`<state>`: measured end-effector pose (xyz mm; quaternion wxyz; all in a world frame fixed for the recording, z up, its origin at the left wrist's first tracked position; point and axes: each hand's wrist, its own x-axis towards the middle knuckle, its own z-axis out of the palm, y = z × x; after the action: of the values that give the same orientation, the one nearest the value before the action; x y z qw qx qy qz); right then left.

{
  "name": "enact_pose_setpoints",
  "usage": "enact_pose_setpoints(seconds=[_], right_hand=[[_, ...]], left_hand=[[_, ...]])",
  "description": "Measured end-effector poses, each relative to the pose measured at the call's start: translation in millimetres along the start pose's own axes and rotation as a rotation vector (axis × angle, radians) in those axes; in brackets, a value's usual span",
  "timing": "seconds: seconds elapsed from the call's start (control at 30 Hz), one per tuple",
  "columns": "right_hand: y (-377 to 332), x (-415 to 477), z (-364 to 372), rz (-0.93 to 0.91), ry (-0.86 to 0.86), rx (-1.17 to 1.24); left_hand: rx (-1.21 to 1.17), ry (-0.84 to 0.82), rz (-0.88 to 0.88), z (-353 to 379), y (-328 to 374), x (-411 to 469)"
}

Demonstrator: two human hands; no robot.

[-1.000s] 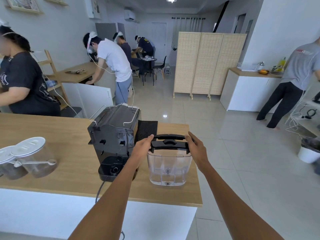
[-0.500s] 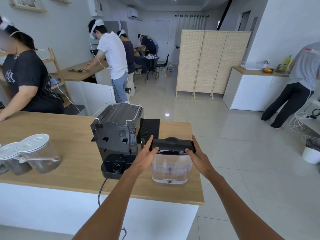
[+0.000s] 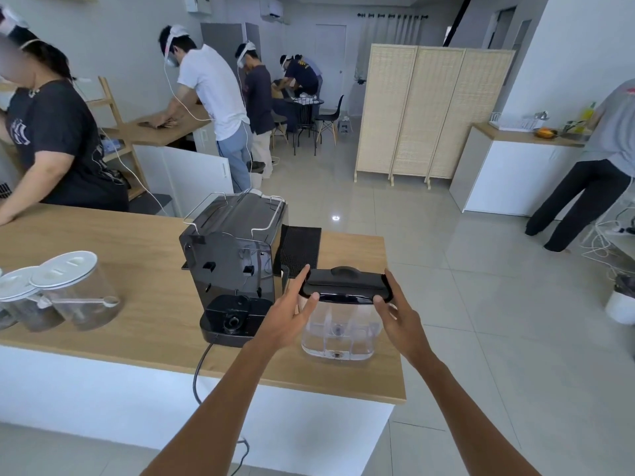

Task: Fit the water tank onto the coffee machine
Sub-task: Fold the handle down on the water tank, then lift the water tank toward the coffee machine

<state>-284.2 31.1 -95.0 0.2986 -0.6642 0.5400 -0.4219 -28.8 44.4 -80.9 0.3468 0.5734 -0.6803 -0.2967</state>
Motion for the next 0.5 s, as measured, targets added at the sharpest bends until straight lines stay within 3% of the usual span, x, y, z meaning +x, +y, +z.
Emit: enact_pose_setpoints(seconds=[0.5], right_hand=[[25.9,-1.0,3.6,-0.036,-0.088,-0.044]], left_hand=[[0.104,0.089,0.115,13.1,-15.3,3.4]])
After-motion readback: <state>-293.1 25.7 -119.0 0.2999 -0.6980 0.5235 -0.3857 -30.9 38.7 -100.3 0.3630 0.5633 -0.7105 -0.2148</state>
